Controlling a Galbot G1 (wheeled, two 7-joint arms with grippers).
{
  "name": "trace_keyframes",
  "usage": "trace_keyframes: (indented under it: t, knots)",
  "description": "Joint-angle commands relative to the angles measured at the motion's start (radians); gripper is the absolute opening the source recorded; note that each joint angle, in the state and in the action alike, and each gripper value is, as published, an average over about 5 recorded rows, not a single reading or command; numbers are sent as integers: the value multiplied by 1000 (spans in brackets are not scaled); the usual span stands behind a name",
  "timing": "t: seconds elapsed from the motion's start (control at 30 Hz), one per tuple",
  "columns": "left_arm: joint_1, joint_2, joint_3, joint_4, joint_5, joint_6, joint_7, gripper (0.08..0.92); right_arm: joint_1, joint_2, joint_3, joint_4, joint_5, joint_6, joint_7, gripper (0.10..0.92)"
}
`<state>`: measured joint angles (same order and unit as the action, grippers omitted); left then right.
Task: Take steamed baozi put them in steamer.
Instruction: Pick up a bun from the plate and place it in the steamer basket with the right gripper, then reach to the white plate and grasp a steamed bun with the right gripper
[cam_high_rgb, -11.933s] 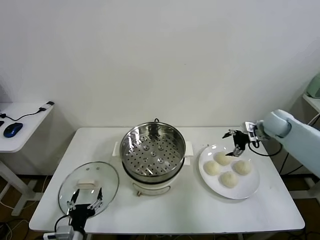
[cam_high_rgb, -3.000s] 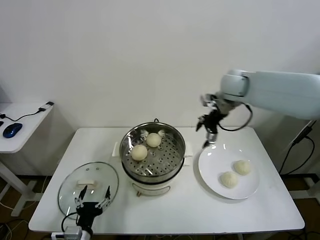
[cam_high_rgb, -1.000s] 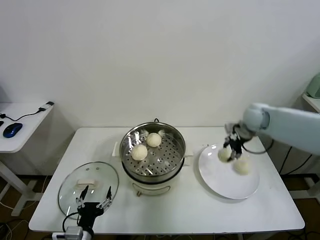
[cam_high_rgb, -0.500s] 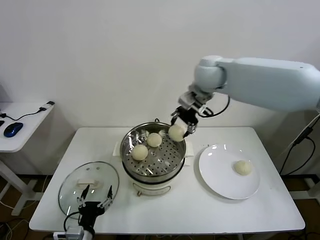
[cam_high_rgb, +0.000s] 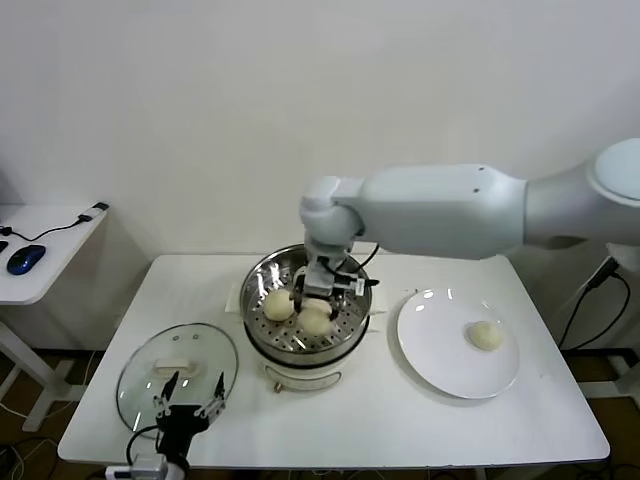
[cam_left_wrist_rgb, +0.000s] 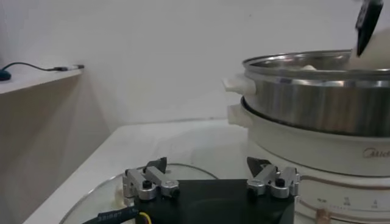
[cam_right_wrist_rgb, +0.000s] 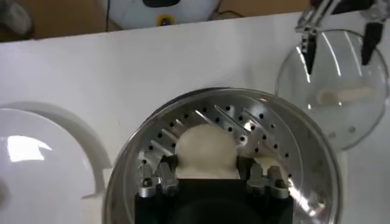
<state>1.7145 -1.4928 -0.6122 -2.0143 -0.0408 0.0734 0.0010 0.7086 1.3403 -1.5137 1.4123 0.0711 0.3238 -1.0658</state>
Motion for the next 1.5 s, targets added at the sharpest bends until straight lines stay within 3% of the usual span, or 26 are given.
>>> trace_keyframes:
  t: [0.03, 0.23, 0.47, 0.8, 1.0, 1.23, 1.5]
  knots:
    - [-3, 0, 2, 1, 1, 1, 0, 823, -113, 83, 10, -77, -116, 55, 8, 650]
    - [4, 3, -1, 3, -1, -3, -1, 823, -133, 89, 20, -98, -94, 53, 20, 655]
    - [6, 4, -3, 1, -2, -5, -5, 823, -100, 73, 41, -109, -41, 102, 10, 794]
    - [15, 3, 1, -11, 2, -7, -5, 823, 124, -68, 28, -159, 227, 138, -168, 823]
    - [23, 5, 1, -15, 3, -13, -4, 823, 283, -277, -151, -317, 420, -18, -193, 823]
    - [20, 7, 1, -16, -2, -16, -4, 823, 240, -565, -275, -353, 338, -217, -135, 823]
    - [16, 5, -2, -18, -6, -16, -1, 823, -119, -761, -39, -345, 172, -343, -55, 823]
